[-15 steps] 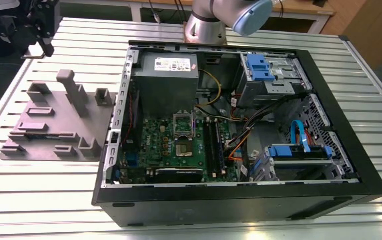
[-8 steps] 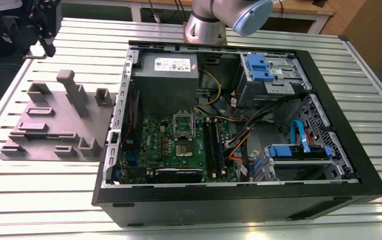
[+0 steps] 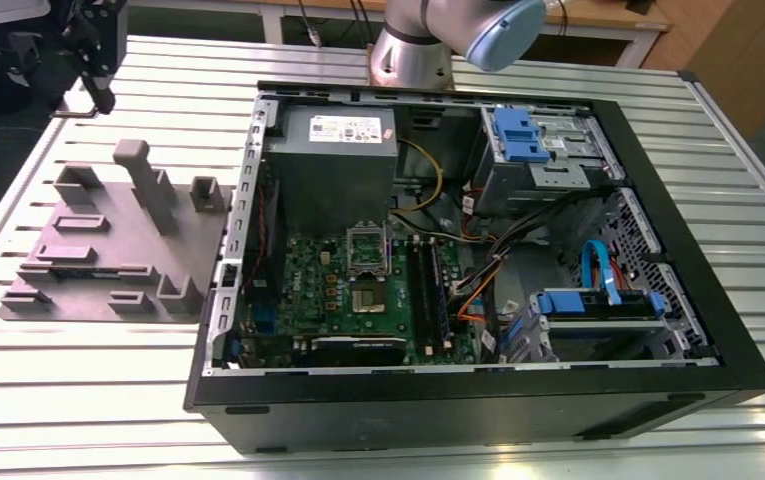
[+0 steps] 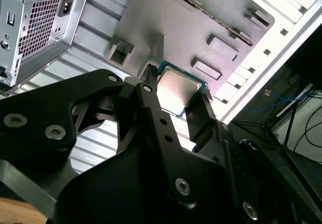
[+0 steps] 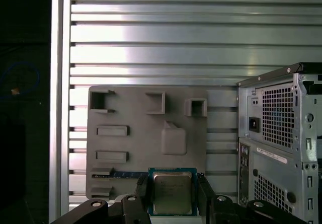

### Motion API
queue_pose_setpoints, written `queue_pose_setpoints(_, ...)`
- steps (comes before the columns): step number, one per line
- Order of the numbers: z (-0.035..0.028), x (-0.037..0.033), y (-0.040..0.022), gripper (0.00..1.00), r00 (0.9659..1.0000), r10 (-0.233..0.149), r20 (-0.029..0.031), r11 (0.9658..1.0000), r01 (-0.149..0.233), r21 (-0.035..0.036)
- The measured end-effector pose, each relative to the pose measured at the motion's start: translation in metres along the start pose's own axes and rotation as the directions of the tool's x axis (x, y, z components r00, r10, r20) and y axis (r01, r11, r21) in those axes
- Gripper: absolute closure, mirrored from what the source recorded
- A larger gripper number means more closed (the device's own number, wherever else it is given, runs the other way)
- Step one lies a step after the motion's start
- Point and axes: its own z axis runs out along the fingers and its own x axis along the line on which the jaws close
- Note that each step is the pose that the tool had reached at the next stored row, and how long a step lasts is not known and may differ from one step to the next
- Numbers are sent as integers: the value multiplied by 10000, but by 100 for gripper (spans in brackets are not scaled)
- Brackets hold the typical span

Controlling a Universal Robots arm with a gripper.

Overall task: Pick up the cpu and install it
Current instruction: 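Pick up the cpu and move it towards the insertion slot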

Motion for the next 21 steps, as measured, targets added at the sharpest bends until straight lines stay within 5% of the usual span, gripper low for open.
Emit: queue_pose_setpoints(21, 5, -33, 0, 53, 10000, 0, 1, 10000, 0, 2)
